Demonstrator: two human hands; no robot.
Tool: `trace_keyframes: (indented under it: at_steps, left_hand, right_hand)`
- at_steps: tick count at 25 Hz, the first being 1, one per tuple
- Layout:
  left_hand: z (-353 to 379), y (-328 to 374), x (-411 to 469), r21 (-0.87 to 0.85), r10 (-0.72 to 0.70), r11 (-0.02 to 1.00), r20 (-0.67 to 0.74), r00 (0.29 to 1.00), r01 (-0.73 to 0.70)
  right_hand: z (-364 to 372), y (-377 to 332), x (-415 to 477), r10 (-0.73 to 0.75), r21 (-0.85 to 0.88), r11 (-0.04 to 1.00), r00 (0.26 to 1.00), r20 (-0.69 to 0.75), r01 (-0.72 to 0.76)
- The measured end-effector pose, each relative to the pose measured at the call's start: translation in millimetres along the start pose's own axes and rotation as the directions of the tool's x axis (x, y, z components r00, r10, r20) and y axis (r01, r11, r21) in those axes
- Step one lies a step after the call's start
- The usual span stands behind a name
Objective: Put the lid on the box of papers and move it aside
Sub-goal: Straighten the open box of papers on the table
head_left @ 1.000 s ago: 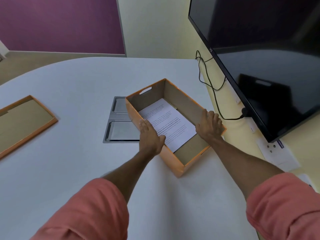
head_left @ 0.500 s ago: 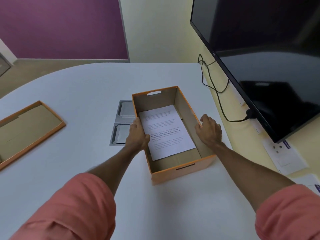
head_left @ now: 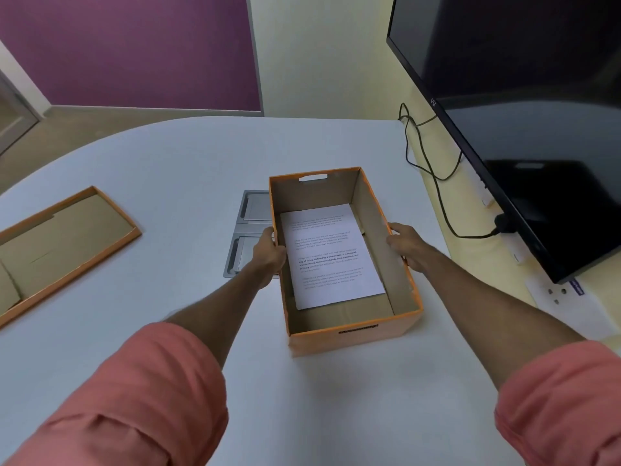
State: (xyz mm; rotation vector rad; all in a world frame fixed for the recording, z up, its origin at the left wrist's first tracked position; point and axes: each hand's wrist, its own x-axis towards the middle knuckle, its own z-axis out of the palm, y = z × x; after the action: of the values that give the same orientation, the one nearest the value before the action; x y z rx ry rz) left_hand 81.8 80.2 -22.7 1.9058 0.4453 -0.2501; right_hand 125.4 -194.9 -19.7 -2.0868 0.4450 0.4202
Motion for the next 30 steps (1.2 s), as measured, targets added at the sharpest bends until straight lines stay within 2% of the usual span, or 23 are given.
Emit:
trace_keyframes:
  at_steps: [3,8,13,21,30]
  left_hand:
    - [-18,-6,-4,-0.016,0.005,1.000,-0.006,1.000,-0.006]
    - [-58,-19,-19,0.057,0.041,0.998,-0.030,0.999,-0.040]
    - [-117,-39,-45,0.165,0.058,0.985,-0.006,0.998,-0.056]
    - [-198,-94,-81,0.179,0.047,0.982,0.078,0.996,-0.060]
    - [-208,-135,-115,0.198,0.018,0.979,0.134,0.991,-0.044]
  right_hand:
    - [16,-5,-20,-0.018,-0.007,1.000,0.999,-0.046,0.018]
    - [53,-21,-62,-0.040,-0.006,0.999,0.989,-0.143,0.040]
    - [103,-34,-112,-0.032,0.011,0.999,0.987,-0.160,0.034]
    - [183,-36,-189,0.017,0.076,0.997,0.979,-0.202,-0.002]
    - [208,-11,-239,0.029,0.022,0.999,0.968,-0.249,-0.024]
